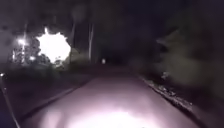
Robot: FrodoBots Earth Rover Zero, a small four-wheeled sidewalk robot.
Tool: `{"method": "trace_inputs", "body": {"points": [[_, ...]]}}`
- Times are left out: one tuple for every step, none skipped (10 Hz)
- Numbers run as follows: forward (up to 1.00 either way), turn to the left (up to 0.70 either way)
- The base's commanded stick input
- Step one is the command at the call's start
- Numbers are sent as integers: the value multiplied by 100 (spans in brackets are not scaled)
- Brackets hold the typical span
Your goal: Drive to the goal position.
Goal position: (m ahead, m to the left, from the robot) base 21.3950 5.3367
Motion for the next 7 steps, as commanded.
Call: {"method": "trace_inputs", "body": {"points": [[50,6],[50,8],[50,1],[50,0],[50,0],[50,0],[50,0]]}}
